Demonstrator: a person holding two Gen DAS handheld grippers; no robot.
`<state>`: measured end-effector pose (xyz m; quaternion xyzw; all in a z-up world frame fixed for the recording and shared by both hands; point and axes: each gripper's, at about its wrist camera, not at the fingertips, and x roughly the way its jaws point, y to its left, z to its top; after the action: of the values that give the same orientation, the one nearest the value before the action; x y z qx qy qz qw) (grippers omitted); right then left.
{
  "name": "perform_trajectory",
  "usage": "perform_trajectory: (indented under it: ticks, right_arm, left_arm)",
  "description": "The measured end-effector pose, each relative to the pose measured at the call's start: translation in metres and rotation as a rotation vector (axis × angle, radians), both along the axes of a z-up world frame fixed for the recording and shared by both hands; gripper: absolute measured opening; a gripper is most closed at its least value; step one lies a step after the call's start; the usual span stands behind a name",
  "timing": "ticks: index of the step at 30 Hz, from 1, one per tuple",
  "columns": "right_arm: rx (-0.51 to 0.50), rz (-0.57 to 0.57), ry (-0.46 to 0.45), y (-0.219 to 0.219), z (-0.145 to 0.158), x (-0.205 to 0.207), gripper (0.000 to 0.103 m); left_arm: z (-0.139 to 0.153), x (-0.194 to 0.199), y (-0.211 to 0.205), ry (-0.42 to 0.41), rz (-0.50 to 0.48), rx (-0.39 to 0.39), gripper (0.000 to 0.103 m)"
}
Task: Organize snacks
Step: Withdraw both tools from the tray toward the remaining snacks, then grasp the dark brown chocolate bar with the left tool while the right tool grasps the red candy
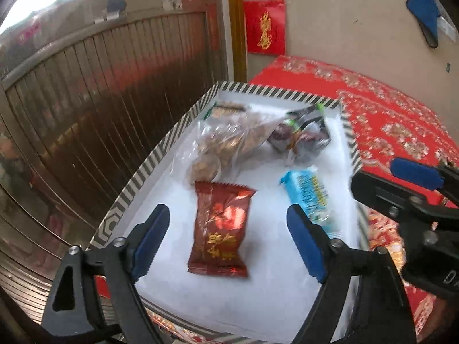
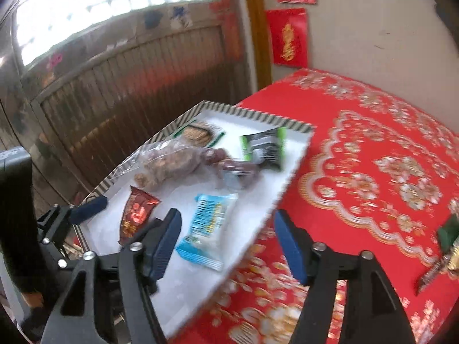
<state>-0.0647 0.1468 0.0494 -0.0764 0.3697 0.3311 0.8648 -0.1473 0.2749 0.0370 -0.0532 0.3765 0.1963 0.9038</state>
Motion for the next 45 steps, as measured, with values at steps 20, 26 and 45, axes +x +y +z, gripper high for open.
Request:
perform_trajectory:
  ticks: [20, 26, 45]
  right_arm:
    - [-0.045, -0.429, 0.009, -0.23, 0.003, 0.016, 0.068]
    - [-0.04, -0.527, 0.038, -0.291, 0.002, 0.018, 0.069]
    - [0.034, -0.566, 0.117, -0.337, 0.013, 0.093, 0.073]
  left_arm:
    - [0.026, 0.056, -0.168, -0.016, -0.408, -0.039, 0.088]
    - [0.016, 0.085, -0.221, 0.029, -0.498, -0.037, 0.088]
    - [-0.024, 0.163, -0.317, 0.163, -0.68, -0.021, 0.088]
